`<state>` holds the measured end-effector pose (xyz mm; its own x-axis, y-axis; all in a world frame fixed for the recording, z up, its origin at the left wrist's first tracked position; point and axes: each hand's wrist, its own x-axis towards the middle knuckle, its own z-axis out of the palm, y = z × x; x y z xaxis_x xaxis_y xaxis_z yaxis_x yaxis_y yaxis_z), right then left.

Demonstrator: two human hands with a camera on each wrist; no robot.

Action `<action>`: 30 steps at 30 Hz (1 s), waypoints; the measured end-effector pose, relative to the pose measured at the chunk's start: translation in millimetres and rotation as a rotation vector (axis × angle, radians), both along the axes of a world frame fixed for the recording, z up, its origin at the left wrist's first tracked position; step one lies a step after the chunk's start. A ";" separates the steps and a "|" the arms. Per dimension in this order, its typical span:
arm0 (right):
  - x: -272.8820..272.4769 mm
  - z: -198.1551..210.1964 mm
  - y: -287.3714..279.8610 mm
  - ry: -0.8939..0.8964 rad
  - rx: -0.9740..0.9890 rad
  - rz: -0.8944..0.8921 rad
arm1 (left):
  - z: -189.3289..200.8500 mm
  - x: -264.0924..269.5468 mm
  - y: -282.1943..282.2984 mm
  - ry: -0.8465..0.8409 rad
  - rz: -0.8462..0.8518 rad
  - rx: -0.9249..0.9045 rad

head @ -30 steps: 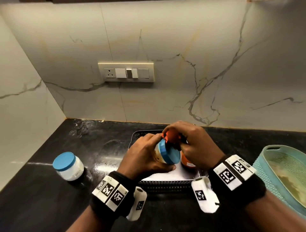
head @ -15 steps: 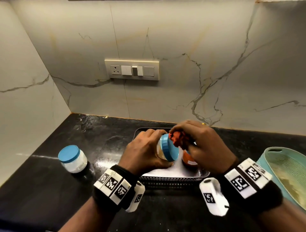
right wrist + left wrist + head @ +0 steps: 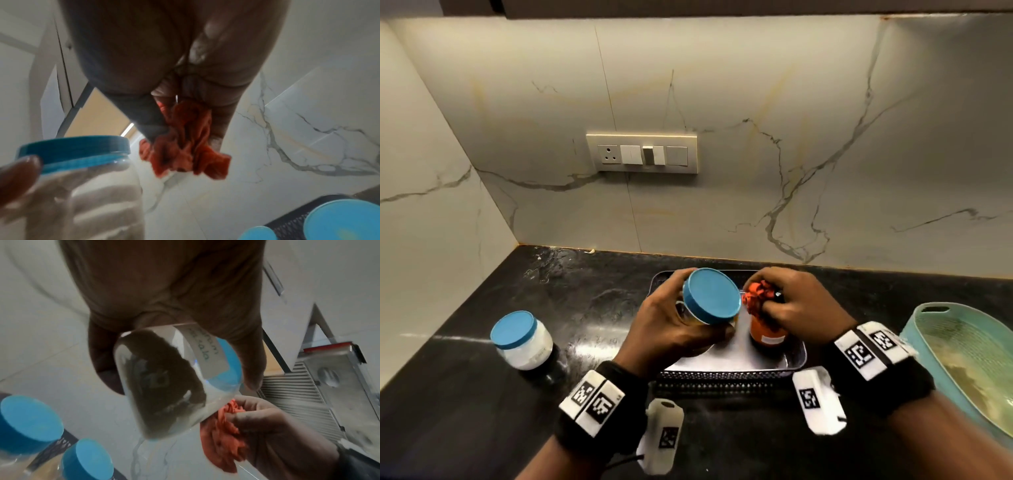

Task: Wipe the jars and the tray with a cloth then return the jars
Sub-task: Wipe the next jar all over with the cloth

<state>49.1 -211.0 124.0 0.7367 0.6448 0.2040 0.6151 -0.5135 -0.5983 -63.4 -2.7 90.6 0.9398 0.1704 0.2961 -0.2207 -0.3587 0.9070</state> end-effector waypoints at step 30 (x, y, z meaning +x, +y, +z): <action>-35.7 31.8 7.3 0.157 0.281 -0.019 | -18.7 -5.7 -14.1 0.078 -0.068 -0.153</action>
<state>13.4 -203.7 155.7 0.7848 0.5647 0.2554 0.4960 -0.3252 -0.8051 -69.1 -16.8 71.9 0.9698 0.1435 0.1971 -0.1664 -0.2016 0.9652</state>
